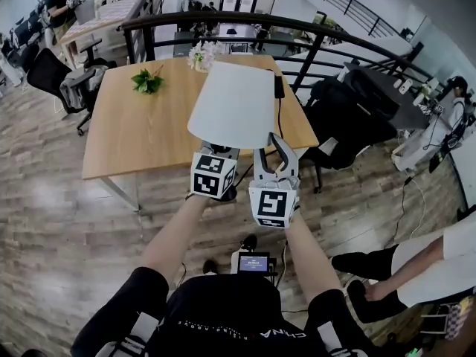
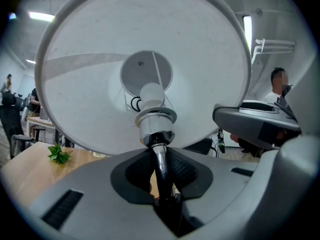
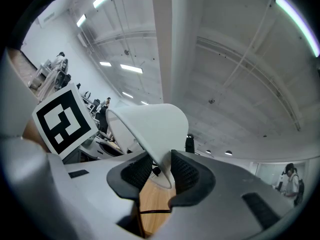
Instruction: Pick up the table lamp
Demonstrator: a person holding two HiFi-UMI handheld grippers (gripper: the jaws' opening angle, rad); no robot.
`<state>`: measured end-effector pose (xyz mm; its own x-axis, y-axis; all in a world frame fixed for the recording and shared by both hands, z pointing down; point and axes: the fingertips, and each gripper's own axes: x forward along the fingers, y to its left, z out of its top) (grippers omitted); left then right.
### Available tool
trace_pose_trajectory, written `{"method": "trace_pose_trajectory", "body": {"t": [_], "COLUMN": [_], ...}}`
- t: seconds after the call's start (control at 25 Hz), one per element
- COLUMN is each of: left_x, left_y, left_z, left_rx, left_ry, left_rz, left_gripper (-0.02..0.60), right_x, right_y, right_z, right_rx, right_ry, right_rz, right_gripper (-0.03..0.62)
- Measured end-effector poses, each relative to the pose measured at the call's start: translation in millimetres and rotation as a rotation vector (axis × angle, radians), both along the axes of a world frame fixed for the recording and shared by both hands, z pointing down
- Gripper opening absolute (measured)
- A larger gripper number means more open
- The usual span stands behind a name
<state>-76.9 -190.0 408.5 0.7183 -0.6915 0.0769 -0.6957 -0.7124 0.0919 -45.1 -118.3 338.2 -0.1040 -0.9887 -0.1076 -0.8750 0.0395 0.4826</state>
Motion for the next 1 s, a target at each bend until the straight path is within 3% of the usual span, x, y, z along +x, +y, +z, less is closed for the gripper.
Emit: {"method": "trace_pose_trajectory", "body": {"t": [0.4, 1.0], "left_x": [4.8, 61.4], "left_y": [17.6, 33.2], "left_z": [2.7, -4.7], "left_rx": [-0.007, 0.002], "left_ry": [-0.002, -0.038], "left_rz": [-0.012, -0.044], "left_gripper": [0.078, 0.078], "right_x": [6.5, 68.8], "right_y": [16.8, 30.0], "right_z": [3.4, 1.5], "right_rx": [-0.015, -0.02], "right_ry": [0.005, -0.036], "right_rz": [-0.02, -0.053], "right_gripper": [0.13, 0.129]}}
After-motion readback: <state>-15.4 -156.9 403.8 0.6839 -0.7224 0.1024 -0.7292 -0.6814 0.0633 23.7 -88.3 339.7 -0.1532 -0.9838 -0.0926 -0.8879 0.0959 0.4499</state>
